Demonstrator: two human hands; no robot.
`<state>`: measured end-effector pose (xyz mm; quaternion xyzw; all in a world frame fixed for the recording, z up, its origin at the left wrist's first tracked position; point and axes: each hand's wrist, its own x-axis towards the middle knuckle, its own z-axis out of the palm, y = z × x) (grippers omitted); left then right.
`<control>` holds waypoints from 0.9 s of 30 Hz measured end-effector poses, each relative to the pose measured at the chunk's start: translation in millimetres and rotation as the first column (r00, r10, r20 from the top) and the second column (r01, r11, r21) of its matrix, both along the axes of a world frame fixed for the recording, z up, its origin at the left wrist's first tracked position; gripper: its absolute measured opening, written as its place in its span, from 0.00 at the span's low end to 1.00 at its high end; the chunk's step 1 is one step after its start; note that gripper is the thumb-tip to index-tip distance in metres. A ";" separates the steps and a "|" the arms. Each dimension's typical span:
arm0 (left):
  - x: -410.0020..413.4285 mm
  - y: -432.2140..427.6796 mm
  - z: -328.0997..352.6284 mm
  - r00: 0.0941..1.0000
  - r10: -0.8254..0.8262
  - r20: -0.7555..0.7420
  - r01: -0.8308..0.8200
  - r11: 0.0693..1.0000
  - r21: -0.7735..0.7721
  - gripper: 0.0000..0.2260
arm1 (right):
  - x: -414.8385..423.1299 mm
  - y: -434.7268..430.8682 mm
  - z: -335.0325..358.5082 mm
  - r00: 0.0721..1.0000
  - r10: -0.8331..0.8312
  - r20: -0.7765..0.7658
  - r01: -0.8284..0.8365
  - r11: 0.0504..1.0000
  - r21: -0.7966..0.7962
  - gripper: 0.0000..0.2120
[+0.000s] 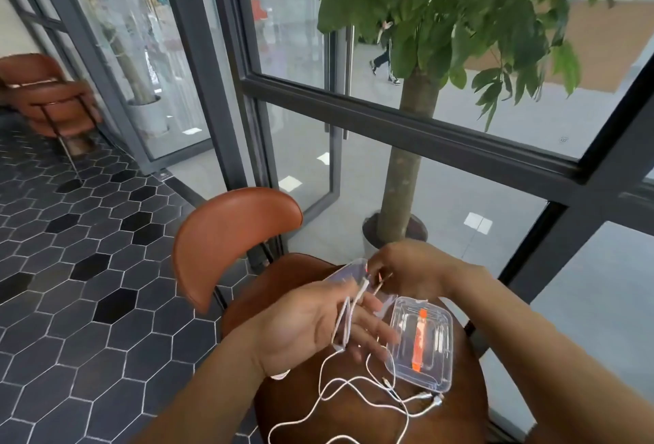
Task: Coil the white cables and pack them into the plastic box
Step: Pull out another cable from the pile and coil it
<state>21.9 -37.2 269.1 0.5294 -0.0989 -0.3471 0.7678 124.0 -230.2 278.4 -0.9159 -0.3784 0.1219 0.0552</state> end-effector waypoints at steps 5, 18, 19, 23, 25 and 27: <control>-7.3 -13.7 -10.1 0.992 -0.104 0.070 0.074 0.936 0.345 0.08 | -15.8 25.9 40.7 0.998 -0.054 -0.030 0.057 0.990 0.129 0.03; 4.9 -8.8 -19.2 0.902 0.418 0.107 -0.429 0.897 0.109 0.11 | -98.5 16.3 -7.1 0.908 -0.418 0.036 0.281 0.668 0.689 0.08; 5.5 -10.3 -19.8 0.901 0.424 0.086 -0.430 0.900 0.065 0.12 | -104.3 18.0 -14.9 0.902 -0.432 -0.004 0.301 0.621 0.724 0.10; 5.2 -14.8 -10.4 0.893 0.424 -0.152 -0.450 0.863 -0.232 0.14 | -116.4 12.0 -38.5 0.862 -0.478 -0.169 0.413 0.470 0.780 0.10; 7.1 -13.8 -3.5 0.876 0.394 -0.278 -0.478 0.784 -0.396 0.16 | -119.2 6.8 -47.7 0.850 -0.383 -0.361 0.506 0.409 0.759 0.07; 10.5 -13.2 2.3 0.851 0.410 -0.328 -0.523 0.722 -0.454 0.18 | -121.8 3.1 -59.4 0.756 -0.126 -0.642 0.647 0.292 0.705 0.02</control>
